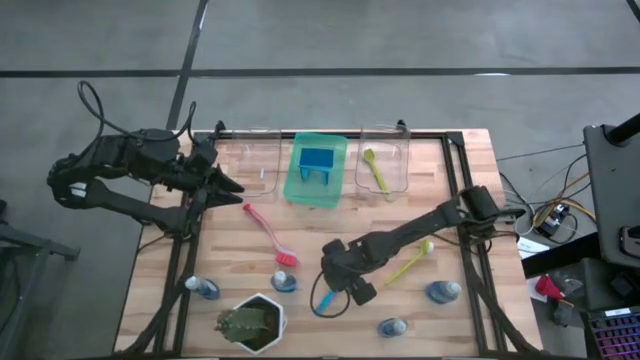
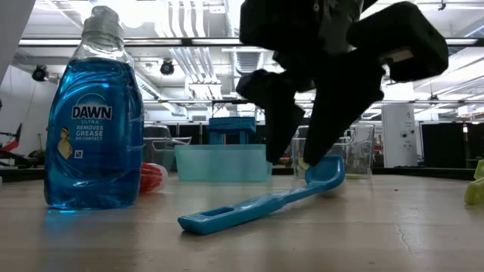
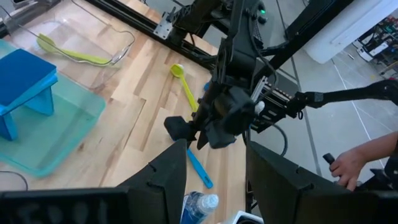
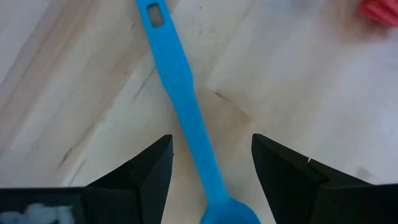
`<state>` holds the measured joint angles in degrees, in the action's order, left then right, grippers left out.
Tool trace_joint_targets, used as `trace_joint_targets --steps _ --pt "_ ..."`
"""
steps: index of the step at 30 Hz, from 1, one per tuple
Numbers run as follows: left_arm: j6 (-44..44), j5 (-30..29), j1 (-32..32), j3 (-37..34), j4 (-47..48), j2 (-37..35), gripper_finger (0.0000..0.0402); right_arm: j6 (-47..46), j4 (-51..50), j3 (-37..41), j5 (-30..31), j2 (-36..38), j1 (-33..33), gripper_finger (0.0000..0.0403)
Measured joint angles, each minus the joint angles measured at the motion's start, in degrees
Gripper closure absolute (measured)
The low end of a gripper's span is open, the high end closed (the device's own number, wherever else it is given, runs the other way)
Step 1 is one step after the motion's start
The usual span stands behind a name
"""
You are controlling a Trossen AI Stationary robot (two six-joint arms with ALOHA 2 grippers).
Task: Pick & Place Kitchen Sink Supplies
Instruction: Put the blue dish brush into the right transparent bin
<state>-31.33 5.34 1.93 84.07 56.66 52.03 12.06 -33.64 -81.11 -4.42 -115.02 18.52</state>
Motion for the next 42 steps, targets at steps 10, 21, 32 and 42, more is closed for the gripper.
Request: trace_joint_targets --steps 10,21,32,42 --pt "-0.2 0.0 0.0 0.0 0.0 0.0 0.0243 0.6 -0.1 -3.1 0.0 -5.4 0.0 0.0188" --pt "-0.2 0.0 0.0 0.0 0.0 0.0 0.0243 0.4 -0.1 -3.1 -0.1 -6.8 0.0 0.0188" --pt "-0.8 0.0 0.0 0.0 0.0 0.0 0.0243 -2.4 -0.2 -3.1 0.0 -6.9 -0.2 0.0236" --pt "-2.9 1.3 0.0 0.0 0.0 -0.1 0.0243 -4.4 -0.1 -3.1 0.1 -7.0 -0.6 0.0298"
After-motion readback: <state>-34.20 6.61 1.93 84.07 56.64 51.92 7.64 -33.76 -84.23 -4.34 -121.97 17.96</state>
